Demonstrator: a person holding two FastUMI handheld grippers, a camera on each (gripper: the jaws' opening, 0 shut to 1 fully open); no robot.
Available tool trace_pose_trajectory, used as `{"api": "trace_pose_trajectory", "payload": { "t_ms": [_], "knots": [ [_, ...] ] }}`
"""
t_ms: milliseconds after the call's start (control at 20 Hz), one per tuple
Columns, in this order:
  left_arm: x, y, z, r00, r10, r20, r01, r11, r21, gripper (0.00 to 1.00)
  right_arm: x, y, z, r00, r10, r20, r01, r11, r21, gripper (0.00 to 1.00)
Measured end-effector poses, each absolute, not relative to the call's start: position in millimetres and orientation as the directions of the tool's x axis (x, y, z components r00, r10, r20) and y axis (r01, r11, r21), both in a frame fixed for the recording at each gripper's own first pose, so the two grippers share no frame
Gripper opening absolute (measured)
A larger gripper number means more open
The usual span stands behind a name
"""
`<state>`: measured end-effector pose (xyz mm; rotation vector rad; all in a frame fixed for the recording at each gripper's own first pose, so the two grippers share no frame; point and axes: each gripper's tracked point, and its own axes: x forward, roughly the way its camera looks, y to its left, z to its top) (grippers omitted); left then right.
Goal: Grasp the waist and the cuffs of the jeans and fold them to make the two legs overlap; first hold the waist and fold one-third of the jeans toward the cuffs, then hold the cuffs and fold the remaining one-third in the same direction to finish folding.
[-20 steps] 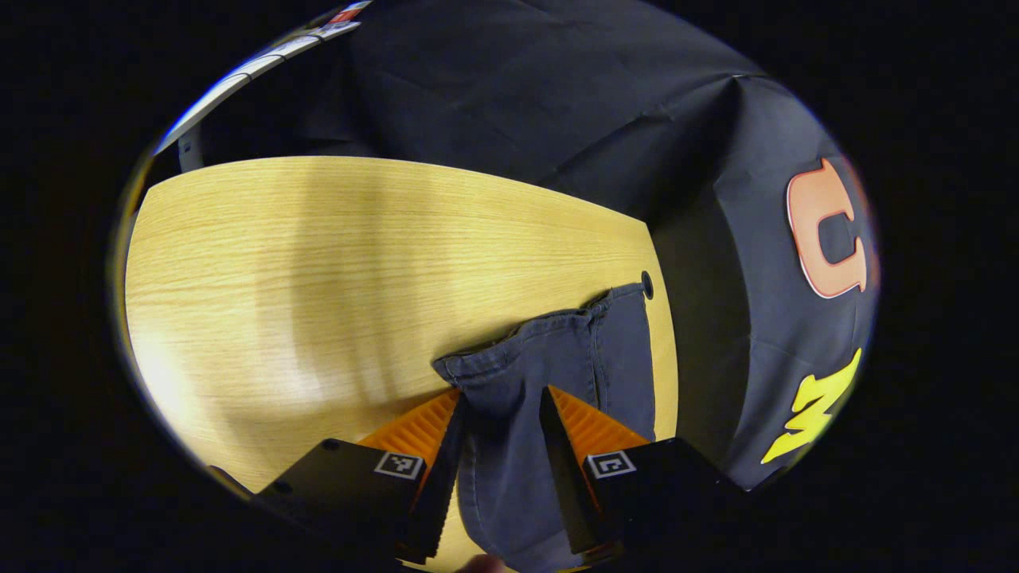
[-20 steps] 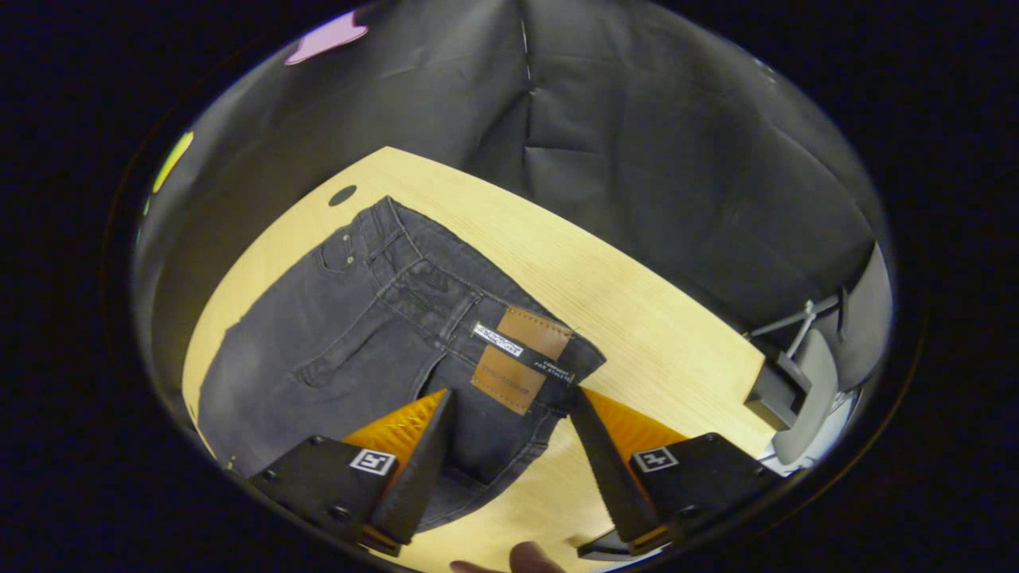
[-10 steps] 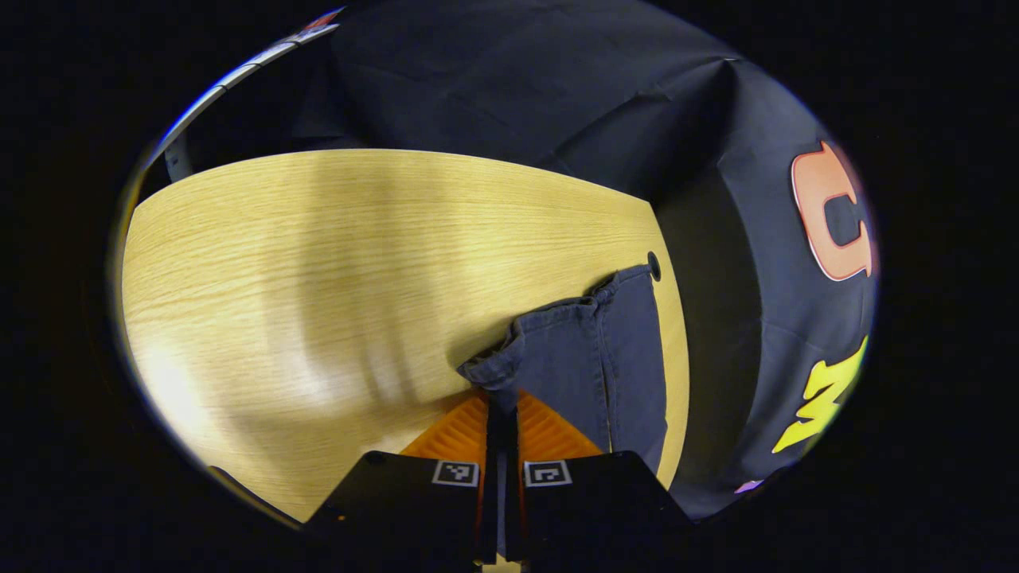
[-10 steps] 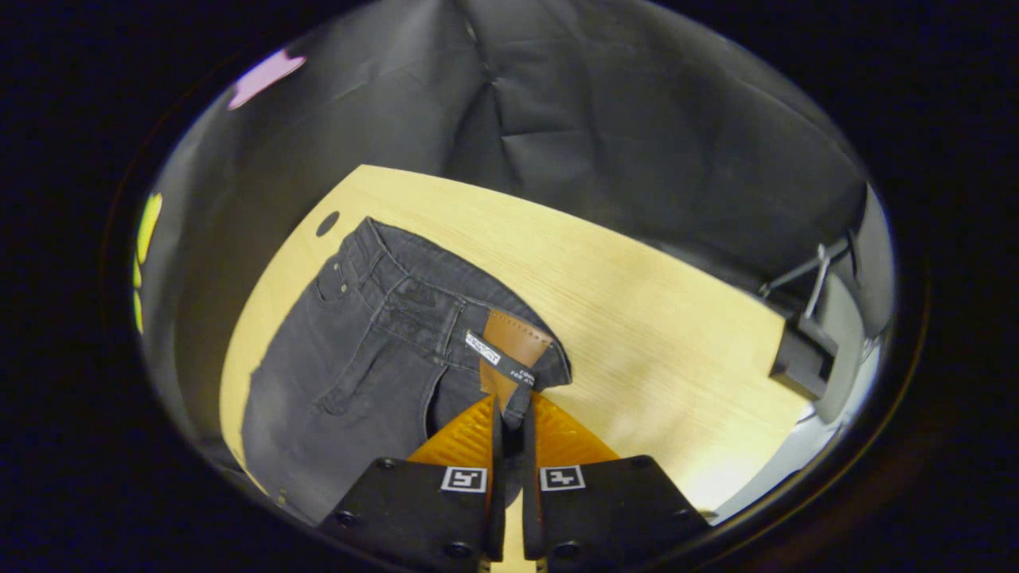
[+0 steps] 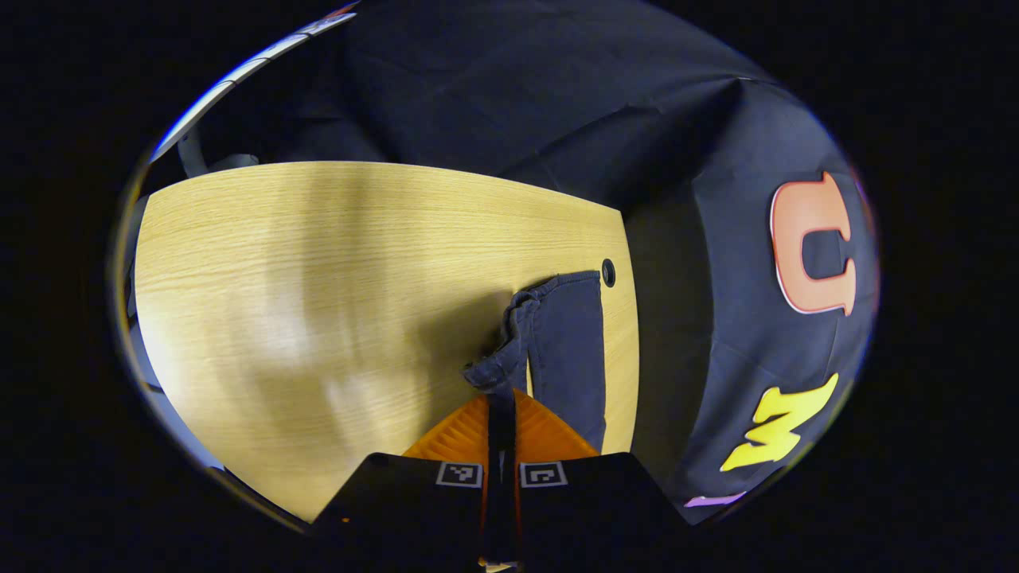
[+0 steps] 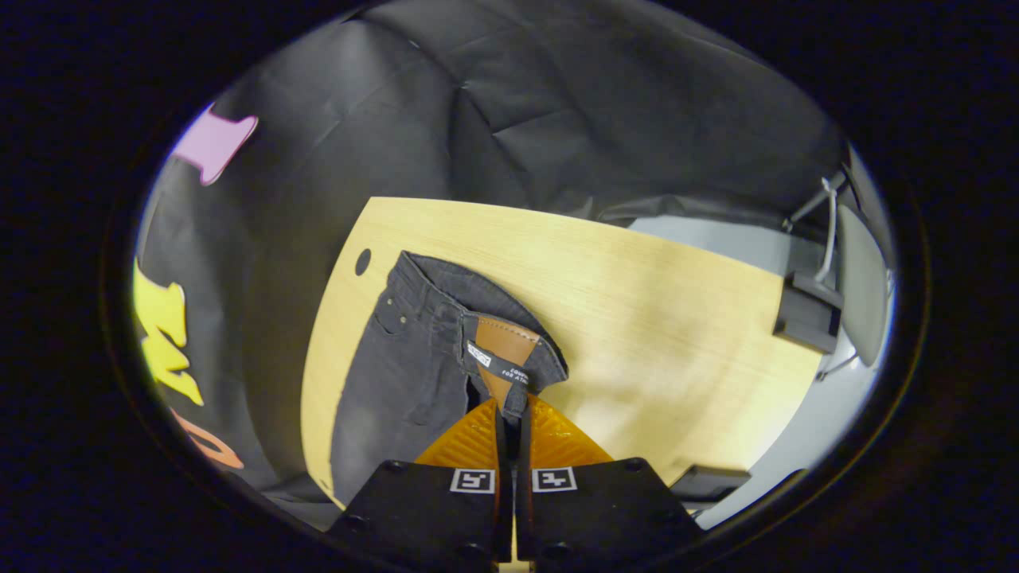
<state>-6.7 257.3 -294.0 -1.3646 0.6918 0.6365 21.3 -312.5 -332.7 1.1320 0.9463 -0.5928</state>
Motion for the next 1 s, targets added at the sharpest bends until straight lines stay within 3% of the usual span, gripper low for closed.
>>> {"api": "trace_pose_trajectory", "payload": {
  "t_ms": [150,400,650,1000],
  "knots": [
    [9,265,-280,0.632,-0.016,-0.775,-0.775,-0.014,-0.631,0.04,47,-312,-301,0.509,0.142,-0.849,0.818,0.227,0.528,0.02],
    [40,280,-271,0.572,-0.037,-0.820,-0.810,-0.184,-0.557,0.03,115,-309,-260,0.536,0.199,-0.821,0.799,0.193,0.569,0.00],
    [91,296,-283,0.528,-0.044,-0.848,-0.816,-0.304,-0.492,0.03,193,-308,-266,0.531,0.221,-0.818,0.808,0.158,0.567,0.02],
    [170,298,-324,0.502,-0.045,-0.864,-0.848,-0.222,-0.482,0.03,260,-299,-312,0.507,0.233,-0.830,0.808,0.205,0.552,0.02]
  ]
}}
